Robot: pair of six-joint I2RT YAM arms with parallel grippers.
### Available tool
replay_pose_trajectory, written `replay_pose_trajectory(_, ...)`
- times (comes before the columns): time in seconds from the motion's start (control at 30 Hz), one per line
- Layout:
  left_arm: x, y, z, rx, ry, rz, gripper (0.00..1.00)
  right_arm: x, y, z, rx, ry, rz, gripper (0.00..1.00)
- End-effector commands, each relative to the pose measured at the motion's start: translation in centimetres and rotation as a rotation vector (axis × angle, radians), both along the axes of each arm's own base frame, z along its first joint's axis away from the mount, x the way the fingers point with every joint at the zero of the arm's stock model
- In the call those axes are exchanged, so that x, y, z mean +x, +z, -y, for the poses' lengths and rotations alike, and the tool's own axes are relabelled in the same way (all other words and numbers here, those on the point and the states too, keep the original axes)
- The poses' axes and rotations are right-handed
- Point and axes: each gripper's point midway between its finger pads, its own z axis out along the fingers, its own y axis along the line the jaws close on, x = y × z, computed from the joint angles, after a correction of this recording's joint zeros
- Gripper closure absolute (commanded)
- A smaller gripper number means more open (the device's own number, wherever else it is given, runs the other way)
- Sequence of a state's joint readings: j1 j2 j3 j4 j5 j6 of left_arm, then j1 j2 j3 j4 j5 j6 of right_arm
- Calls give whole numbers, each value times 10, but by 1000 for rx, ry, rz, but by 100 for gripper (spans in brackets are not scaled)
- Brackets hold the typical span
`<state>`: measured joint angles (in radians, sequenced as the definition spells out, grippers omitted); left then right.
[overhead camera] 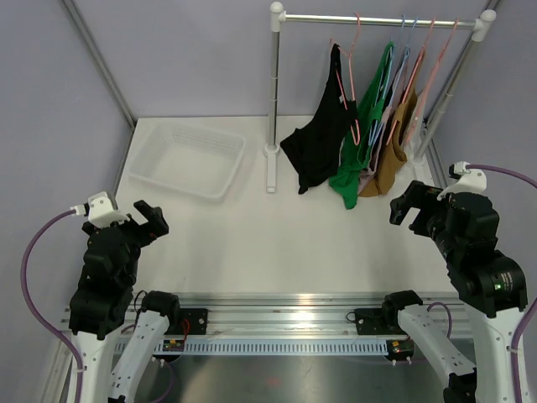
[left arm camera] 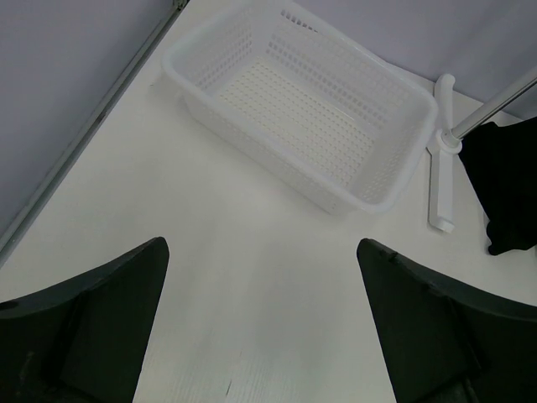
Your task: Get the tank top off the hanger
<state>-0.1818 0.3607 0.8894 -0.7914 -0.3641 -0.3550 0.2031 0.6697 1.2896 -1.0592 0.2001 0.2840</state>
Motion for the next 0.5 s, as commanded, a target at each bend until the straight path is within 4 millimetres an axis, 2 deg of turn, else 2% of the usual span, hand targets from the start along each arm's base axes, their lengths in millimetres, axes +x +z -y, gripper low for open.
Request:
replay_pose_trajectory(0.0,6,9,6,0,-32,45,1,6,17,-2,10,7,79,1)
replay_pose_trajectory(0.2,7,8,5,4,-31,43,1,20,42,-26,121,83,163,0)
replay_pose_trajectory(0.23,7,9,5,3,-31,43,1,24,54,-31,140,106,195,0)
replay_pose_trajectory(0.3,7,8,5,1,-30,42,1,37,60,-45,165,159,190,0)
replay_pose_trajectory(0.33,7,8,5,1,-30,43,1,42,76,-48,173,174,232,1)
replay_pose_trajectory(0.4,7,8,5,1,-30,45,1,59,80,-59,177,217,211,1)
replay_pose_trajectory(0.43,7,8,6,1,-30,45,1,63,95,-61,173,233,239,1)
replay_pose_trajectory(0.47,8,8,6,2,-35,46,1,79,90,-65,163,237,200,1)
